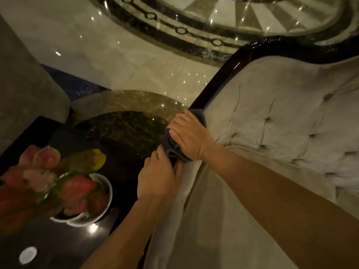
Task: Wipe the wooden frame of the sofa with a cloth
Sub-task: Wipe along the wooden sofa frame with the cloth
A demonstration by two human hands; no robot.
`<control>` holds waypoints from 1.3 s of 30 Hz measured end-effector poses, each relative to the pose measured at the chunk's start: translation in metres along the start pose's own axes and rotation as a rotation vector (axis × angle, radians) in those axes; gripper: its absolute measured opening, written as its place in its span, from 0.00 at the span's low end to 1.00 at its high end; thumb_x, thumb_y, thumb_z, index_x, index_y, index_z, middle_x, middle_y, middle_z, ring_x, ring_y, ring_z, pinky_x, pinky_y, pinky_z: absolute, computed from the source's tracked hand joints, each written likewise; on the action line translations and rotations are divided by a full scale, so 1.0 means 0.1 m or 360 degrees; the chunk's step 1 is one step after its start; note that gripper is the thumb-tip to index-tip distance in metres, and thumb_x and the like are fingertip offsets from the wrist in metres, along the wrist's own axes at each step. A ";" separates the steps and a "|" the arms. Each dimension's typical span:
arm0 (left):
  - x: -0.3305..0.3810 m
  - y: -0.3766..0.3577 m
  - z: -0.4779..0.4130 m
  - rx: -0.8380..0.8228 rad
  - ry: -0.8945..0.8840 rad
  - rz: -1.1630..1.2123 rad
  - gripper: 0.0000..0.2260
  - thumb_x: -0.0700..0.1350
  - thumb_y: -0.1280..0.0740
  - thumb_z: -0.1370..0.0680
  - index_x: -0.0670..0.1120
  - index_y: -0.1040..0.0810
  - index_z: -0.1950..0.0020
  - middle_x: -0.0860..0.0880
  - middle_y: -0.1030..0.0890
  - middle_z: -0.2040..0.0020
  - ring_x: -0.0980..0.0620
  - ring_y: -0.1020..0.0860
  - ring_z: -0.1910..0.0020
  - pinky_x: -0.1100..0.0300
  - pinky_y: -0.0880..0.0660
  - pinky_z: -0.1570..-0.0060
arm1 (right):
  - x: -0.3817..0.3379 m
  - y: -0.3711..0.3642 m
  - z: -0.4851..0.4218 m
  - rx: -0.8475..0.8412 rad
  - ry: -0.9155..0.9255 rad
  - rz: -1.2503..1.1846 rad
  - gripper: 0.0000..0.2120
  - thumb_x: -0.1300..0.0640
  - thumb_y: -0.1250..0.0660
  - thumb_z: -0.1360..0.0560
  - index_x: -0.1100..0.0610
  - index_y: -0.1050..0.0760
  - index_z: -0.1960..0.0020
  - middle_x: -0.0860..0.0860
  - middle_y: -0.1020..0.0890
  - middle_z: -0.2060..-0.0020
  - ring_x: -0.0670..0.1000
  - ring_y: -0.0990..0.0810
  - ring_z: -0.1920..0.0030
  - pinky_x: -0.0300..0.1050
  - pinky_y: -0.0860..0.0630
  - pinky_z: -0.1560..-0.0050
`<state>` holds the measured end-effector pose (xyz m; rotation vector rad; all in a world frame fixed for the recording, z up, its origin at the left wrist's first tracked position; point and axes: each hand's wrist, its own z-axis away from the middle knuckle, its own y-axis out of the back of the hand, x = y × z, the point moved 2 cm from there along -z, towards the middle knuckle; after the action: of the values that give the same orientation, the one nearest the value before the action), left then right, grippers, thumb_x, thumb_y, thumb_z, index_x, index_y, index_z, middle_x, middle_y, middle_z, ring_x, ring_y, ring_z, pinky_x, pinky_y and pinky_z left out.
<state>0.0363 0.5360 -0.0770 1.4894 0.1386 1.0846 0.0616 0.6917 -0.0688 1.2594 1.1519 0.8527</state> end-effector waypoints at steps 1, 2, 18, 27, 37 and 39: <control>0.01 0.02 -0.06 -0.0020 -0.0008 -0.0052 0.23 0.62 0.43 0.22 0.48 0.36 0.34 0.47 0.25 0.39 0.45 0.25 0.41 0.47 0.23 0.48 | 0.03 0.00 -0.03 0.0002 0.0009 0.0051 0.18 0.53 0.50 0.18 0.57 0.22 0.45 0.55 0.19 0.46 0.57 0.26 0.40 0.56 0.43 0.25; 0.04 0.01 -0.16 -0.0036 -0.0020 -0.0087 0.22 0.62 0.44 0.22 0.49 0.35 0.36 0.47 0.25 0.40 0.45 0.25 0.41 0.48 0.24 0.48 | 0.11 0.00 -0.07 0.0014 0.0008 0.0094 0.18 0.52 0.50 0.18 0.57 0.22 0.45 0.54 0.19 0.46 0.56 0.26 0.41 0.56 0.43 0.25; 1.92 -0.30 -2.48 -0.0104 -0.0610 -0.0282 0.19 0.52 0.44 0.18 0.46 0.36 0.30 0.44 0.25 0.39 0.44 0.24 0.47 0.51 0.25 0.49 | 2.41 1.06 -0.70 0.0465 -0.0427 0.0582 0.18 0.49 0.49 0.18 0.55 0.22 0.48 0.54 0.19 0.51 0.57 0.25 0.47 0.56 0.37 0.30; 3.13 -0.33 -2.89 0.0071 -0.0993 -0.0577 0.29 0.58 0.36 0.24 0.45 0.38 0.29 0.43 0.27 0.36 0.41 0.27 0.40 0.47 0.28 0.45 | 3.20 1.64 -0.06 0.0530 -0.1167 0.0516 0.16 0.50 0.49 0.17 0.54 0.25 0.49 0.54 0.18 0.55 0.57 0.22 0.54 0.54 0.28 0.47; 3.75 -0.67 -2.95 -0.0178 -0.1091 -0.0714 0.37 0.59 0.31 0.31 0.47 0.41 0.29 0.45 0.32 0.33 0.40 0.34 0.35 0.43 0.37 0.36 | 3.54 2.35 0.47 -0.0856 -0.0944 0.1393 0.18 0.50 0.51 0.16 0.57 0.25 0.43 0.55 0.21 0.48 0.60 0.24 0.43 0.58 0.33 0.42; 3.78 -0.63 -2.93 -0.0228 -0.1079 -0.0728 0.36 0.57 0.30 0.31 0.47 0.42 0.28 0.44 0.33 0.33 0.40 0.34 0.35 0.43 0.37 0.35 | 3.61 2.57 0.55 -0.1184 -0.0920 0.1566 0.16 0.51 0.49 0.15 0.58 0.27 0.39 0.54 0.22 0.42 0.57 0.27 0.36 0.53 0.36 0.33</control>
<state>0.0786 1.0062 0.0228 1.5199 -0.0736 0.1924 0.2329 1.0607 0.1160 1.2536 -0.3299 1.3252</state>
